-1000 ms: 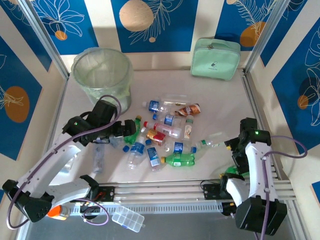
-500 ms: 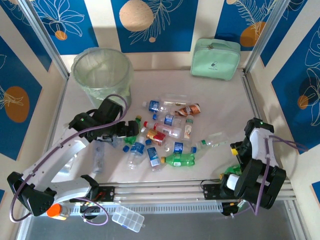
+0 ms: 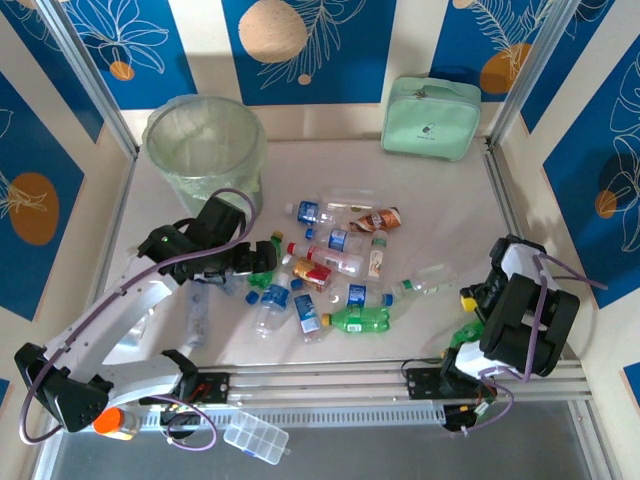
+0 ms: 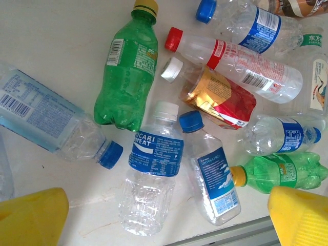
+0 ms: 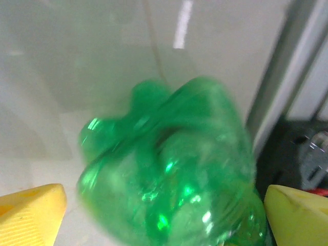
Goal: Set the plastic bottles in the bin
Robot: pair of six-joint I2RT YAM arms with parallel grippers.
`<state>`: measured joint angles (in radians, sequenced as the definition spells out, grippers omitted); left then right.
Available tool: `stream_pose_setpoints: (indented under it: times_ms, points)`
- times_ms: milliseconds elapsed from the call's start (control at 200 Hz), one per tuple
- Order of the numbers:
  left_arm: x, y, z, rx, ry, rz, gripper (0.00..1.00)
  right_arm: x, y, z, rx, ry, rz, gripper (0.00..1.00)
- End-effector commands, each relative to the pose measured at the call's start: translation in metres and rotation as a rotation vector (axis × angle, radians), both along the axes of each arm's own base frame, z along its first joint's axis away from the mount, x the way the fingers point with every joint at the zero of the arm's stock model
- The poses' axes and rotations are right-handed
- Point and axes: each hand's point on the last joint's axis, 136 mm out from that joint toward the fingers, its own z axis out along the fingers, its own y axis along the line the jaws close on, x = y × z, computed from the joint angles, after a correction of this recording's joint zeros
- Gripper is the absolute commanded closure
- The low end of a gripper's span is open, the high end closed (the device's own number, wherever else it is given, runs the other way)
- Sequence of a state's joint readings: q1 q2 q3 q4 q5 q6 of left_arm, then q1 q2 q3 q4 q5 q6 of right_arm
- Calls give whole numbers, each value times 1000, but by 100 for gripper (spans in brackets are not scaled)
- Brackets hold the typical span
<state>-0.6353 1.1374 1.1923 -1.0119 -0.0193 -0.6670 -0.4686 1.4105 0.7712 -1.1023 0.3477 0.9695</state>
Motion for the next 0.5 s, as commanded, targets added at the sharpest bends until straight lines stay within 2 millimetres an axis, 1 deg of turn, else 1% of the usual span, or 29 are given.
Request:
stream_pose_setpoints:
  times_ms: [0, 130, 250, 330, 410, 495]
  points:
    - [-1, 4, -3, 36, 4, -1, 1, 21, 1, -4, 14, -138, 49, 5]
    - [1, 4, -7, 44, 5, 1, 1, 33, 6, -11, 42, -204, 73, 10]
    - [2, 5, -7, 53, 0, 3, 1, 40, 7, -14, 42, -189, 118, 17]
    - [2, 8, -6, 63, -13, 6, 1, 43, 6, -13, 34, -181, 132, 21]
    - [3, 12, -4, 72, -28, 13, 1, 48, 5, -11, 26, -188, 141, 22]
    - [2, 16, -3, 76, -38, 22, 1, 51, 4, -10, 22, -197, 140, 28]
